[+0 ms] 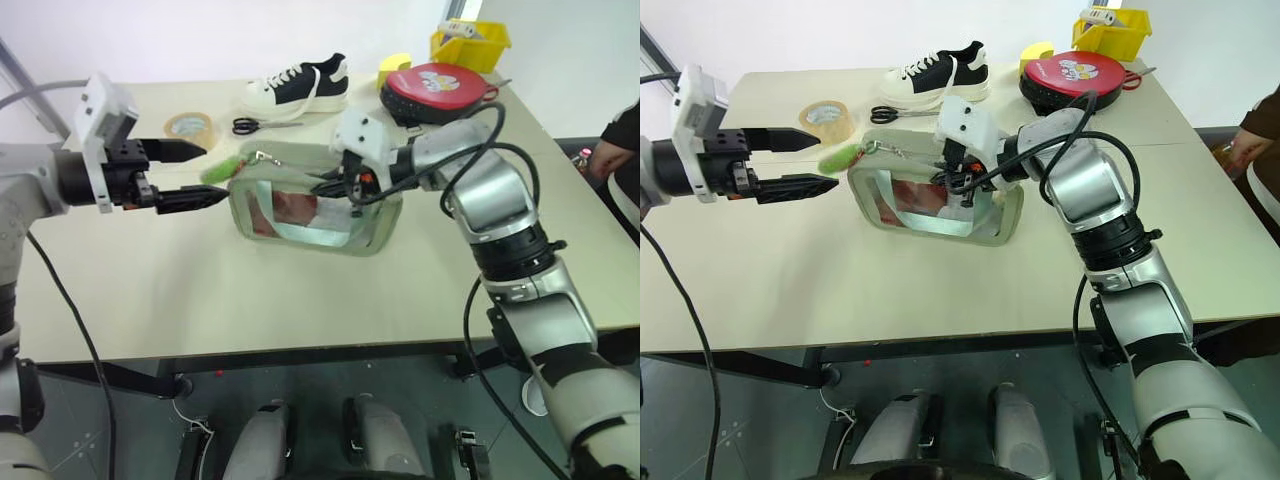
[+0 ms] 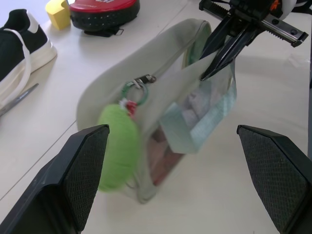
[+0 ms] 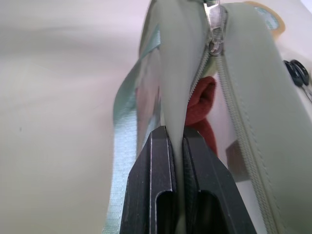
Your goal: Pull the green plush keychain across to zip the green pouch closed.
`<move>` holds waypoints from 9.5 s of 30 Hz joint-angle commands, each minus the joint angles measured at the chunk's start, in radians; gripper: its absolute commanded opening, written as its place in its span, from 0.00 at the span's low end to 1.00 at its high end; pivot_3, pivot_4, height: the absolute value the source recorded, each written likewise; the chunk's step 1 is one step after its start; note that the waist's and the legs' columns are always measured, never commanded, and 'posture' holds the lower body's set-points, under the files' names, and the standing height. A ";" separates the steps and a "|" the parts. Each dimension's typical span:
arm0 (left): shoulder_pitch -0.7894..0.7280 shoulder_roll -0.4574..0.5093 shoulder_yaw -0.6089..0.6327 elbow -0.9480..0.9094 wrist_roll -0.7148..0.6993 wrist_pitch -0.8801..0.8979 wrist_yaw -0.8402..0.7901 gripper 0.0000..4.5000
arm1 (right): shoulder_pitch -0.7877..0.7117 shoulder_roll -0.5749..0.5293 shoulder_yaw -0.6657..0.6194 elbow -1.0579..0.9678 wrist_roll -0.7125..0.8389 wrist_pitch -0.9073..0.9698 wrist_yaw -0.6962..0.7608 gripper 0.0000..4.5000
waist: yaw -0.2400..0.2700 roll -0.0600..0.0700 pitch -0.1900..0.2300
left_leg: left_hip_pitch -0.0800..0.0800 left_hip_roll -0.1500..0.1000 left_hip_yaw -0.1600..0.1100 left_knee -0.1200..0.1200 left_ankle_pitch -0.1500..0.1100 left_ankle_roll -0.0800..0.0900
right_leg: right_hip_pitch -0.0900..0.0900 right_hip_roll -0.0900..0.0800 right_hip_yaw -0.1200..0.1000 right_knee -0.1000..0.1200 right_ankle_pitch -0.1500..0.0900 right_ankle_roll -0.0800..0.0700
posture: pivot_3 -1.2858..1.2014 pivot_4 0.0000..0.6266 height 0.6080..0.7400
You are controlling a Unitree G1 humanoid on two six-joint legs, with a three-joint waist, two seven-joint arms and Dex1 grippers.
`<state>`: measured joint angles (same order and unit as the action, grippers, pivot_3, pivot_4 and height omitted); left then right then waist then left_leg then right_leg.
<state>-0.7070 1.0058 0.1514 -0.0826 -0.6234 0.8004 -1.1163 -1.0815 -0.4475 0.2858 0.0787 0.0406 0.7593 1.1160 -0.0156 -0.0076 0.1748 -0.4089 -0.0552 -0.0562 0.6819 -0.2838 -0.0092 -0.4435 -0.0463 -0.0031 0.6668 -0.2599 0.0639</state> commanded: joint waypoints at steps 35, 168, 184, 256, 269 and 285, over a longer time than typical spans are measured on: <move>0.042 0.033 0.028 0.090 0.049 -0.060 -0.025 1.00 | -0.010 -0.174 -0.007 -0.101 0.062 -0.193 0.076 0.98 | 0.001 0.000 0.000 | 0.000 0.000 0.000 0.000 -0.002 0.003 | 0.000 0.000 0.000 0.000 0.000 0.000 | 0.52 0.24 1.00; -0.057 -0.206 -0.139 0.276 0.267 -0.289 -0.072 0.61 | 0.118 -0.296 -0.039 -0.132 0.082 -0.164 -0.004 0.00 | 0.003 0.000 0.000 | 0.000 0.000 0.000 0.001 -0.003 0.005 | 0.001 0.000 0.000 0.000 0.000 0.000 | 0.52 0.24 1.00; -0.031 -0.177 -0.140 0.166 0.253 -0.200 -0.060 0.00 | 0.090 -0.262 -0.074 -0.158 0.151 -0.072 0.006 0.09 | 0.001 0.000 0.000 | 0.000 0.000 0.000 0.001 -0.003 0.005 | 0.001 0.000 0.000 0.000 0.000 0.000 | 0.52 0.24 1.00; -0.043 -0.185 -0.140 0.190 0.242 -0.215 -0.046 0.00 | 0.114 -0.239 -0.103 -0.207 0.043 -0.229 -0.152 0.01 | 0.008 -0.002 -0.001 | 0.000 -0.001 -0.001 0.001 -0.003 0.005 | 0.001 0.000 0.000 0.000 0.000 0.000 | 0.52 0.24 1.00; -0.041 -0.170 -0.141 0.184 0.238 -0.208 -0.052 0.00 | 0.314 -0.525 -0.081 -0.032 -0.207 -0.586 -0.195 0.01 | 0.005 -0.002 -0.001 | 0.000 0.000 0.001 0.001 -0.003 0.005 | 0.002 0.000 0.000 -0.001 0.000 0.000 | 0.52 0.24 1.00; -0.064 -0.182 -0.157 0.196 0.244 -0.210 -0.058 0.00 | 0.560 -0.218 -0.051 -0.079 -0.167 -0.391 -0.280 0.01 | 0.003 -0.002 -0.001 | 0.001 0.000 0.001 0.001 -0.003 0.005 | 0.002 0.000 0.000 0.000 0.000 0.000 | 0.52 0.24 1.00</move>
<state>-0.7434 0.8144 -0.0232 0.1255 -0.3785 0.6009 -1.1747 -0.5141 -0.6806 0.2497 0.0576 -0.1548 0.3244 0.8425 -0.0126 -0.0093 0.1739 -0.4081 -0.0551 -0.0556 0.6833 -0.2865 -0.0042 -0.4415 -0.0462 -0.0031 0.6668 -0.2599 0.0640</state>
